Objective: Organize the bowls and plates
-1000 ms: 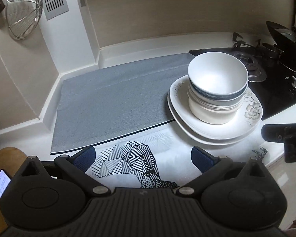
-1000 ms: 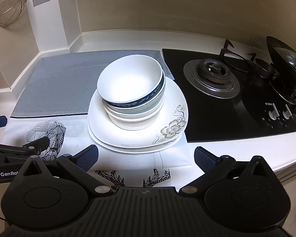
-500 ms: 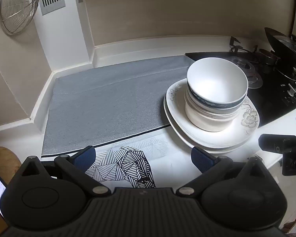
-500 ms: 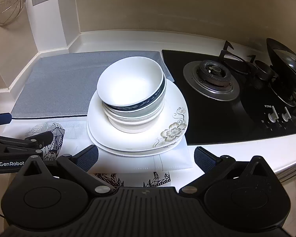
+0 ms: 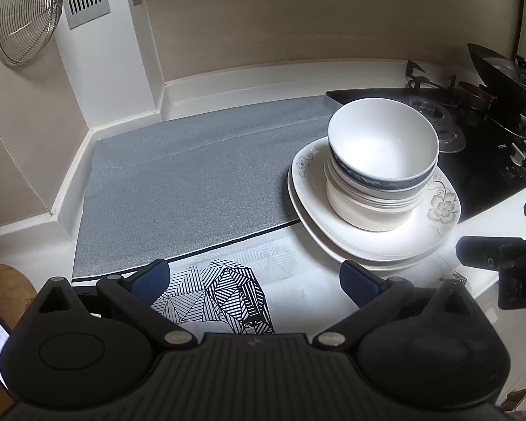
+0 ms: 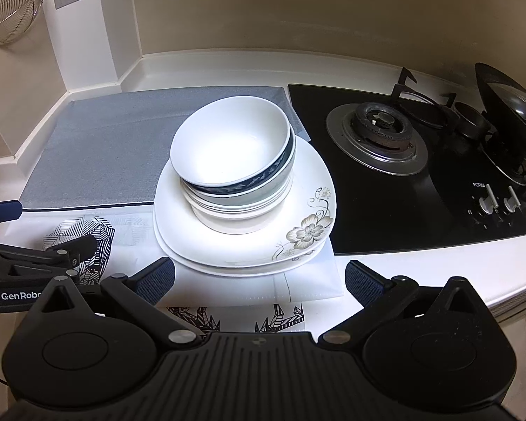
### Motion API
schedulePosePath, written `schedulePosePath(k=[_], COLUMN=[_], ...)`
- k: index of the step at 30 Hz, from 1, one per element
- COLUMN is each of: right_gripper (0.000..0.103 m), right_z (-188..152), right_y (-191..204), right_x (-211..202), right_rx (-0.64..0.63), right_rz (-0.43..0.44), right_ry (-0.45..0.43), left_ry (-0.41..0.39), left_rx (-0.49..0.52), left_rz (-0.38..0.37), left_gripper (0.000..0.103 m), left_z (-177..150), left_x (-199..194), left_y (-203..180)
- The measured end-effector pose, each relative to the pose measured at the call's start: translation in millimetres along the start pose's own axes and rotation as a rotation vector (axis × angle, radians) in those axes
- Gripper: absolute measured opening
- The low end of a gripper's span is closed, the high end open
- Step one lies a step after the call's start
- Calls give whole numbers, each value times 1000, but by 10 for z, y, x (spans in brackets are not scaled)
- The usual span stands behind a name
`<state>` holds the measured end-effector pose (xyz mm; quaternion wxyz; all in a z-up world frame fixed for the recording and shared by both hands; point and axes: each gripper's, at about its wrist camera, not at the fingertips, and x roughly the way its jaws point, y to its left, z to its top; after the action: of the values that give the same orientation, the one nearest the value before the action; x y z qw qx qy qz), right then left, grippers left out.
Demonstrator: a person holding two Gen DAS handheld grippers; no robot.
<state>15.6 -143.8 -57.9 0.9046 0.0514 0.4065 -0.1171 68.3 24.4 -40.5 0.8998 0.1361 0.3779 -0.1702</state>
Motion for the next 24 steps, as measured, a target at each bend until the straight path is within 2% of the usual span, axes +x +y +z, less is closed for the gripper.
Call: schedulePosePath(k=[24], right_gripper=[103], right_z=[-72], right_y=[-52], right_x=[-77], right_rx=[12], right_rz=[-5], right_ry=[-5], left_ry=[-16], left_rx=[29], left_rz=[-11], left_gripper=[103], left_z=[-10], left_x=[-74], left_y=[-89])
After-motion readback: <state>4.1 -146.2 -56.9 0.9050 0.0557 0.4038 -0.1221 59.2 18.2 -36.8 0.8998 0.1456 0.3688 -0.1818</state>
